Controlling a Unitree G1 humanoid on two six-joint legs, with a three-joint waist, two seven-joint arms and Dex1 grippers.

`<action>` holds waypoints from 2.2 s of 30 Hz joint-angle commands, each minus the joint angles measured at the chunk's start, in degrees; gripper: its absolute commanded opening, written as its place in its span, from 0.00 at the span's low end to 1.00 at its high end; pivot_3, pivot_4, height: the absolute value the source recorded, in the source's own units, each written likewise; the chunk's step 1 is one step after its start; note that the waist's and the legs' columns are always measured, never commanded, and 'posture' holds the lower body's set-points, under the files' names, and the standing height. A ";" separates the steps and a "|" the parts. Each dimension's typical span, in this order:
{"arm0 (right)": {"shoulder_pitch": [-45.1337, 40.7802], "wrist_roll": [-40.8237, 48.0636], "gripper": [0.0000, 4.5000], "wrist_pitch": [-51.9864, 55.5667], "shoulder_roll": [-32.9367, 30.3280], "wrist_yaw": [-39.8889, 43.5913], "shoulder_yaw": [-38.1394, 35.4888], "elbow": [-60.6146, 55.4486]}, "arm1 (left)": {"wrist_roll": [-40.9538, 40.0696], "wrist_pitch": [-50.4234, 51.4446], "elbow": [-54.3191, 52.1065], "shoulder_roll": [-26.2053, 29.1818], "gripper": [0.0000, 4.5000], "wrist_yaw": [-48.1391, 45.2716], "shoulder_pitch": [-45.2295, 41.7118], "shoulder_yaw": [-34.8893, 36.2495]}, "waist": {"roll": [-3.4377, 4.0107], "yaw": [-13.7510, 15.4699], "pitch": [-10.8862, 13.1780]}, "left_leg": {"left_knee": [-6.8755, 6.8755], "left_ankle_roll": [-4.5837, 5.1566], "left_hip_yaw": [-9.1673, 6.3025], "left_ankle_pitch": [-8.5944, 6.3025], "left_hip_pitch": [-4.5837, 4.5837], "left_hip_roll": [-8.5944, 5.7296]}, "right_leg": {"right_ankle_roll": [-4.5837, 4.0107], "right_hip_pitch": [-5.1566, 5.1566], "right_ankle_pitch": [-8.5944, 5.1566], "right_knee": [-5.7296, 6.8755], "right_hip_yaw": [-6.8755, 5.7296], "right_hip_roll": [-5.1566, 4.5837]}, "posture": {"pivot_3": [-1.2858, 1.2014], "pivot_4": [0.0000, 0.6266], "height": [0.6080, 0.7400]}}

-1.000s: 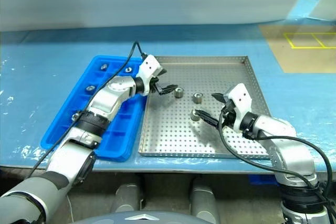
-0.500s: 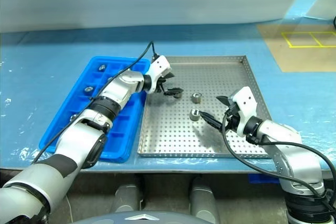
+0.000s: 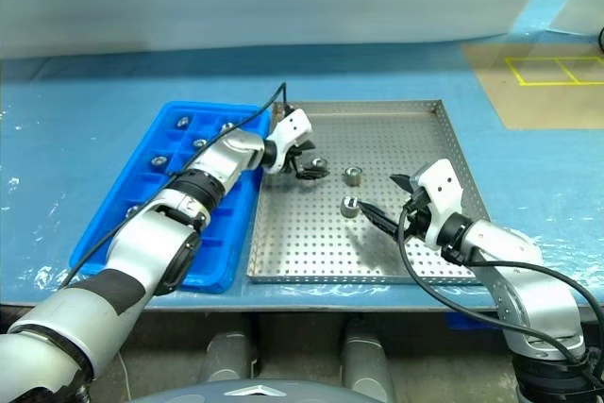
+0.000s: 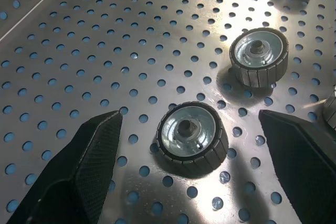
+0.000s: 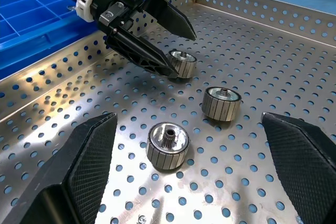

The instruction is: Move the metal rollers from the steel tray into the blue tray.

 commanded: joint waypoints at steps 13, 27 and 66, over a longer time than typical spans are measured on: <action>0.06 1.03 1.00 -1.41 0.64 -2.72 0.28 -3.34 | 1.19 0.46 0.81 -1.11 0.23 -0.53 -1.26 1.21 | 0.00 -0.05 0.00 | -0.01 0.02 0.01 -0.01 0.03 -0.01 | 0.00 0.03 0.00 -0.02 -0.01 -0.02 | 0.38 0.24 1.00; -1.68 0.56 1.00 -2.33 0.56 -2.25 2.15 -1.31 | -0.14 2.20 -3.32 -0.31 0.85 1.84 -0.72 4.07 | -0.01 -0.03 0.01 | -0.11 0.02 0.01 -0.02 -0.01 -0.01 | 0.00 0.03 -0.01 -0.14 -0.01 -0.02 | 0.40 0.24 1.00; -2.47 -0.70 1.00 -4.09 0.29 -1.14 4.53 1.04 | -1.03 6.98 -11.33 -0.26 0.75 0.48 2.56 3.60 | -0.02 0.00 0.02 | -0.21 0.02 0.01 -0.03 -0.06 0.00 | 0.01 0.01 -0.01 -0.28 -0.01 -0.02 | 0.41 0.24 1.00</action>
